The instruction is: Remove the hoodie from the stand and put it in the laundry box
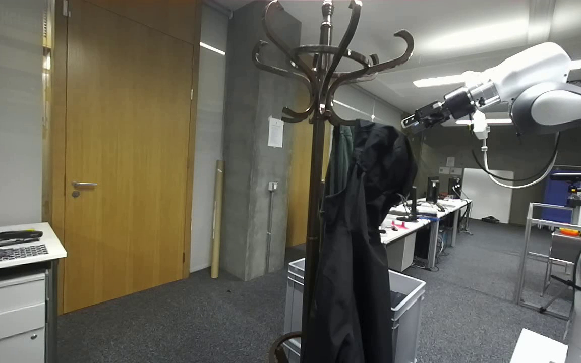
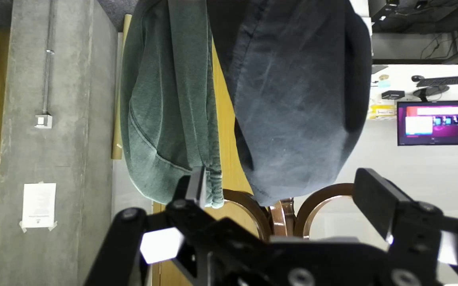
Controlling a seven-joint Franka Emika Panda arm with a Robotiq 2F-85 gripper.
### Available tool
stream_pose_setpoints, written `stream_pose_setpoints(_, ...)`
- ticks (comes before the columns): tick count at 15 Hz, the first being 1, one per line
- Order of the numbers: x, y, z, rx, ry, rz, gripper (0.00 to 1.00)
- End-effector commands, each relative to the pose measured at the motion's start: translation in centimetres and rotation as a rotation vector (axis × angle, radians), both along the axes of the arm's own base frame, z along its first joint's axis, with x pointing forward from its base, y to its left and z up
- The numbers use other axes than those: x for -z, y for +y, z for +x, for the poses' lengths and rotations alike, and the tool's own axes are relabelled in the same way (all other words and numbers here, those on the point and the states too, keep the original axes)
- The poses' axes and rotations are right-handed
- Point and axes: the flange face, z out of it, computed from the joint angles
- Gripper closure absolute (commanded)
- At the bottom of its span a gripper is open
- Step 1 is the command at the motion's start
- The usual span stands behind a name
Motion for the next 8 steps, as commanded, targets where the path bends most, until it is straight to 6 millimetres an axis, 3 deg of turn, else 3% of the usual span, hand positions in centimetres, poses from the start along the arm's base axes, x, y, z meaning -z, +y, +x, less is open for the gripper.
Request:
stream_pose_setpoints(1,0.6,-0.6,2.0,-0.072,-0.041,0.054,0.0)
stream_pose_setpoints(7,1.5,-0.4,4.7,-0.141,-0.043,0.112,0.01)
stream_pose_setpoints(8,1.7,-0.4,4.9,-0.15,-0.041,0.115,0.21)
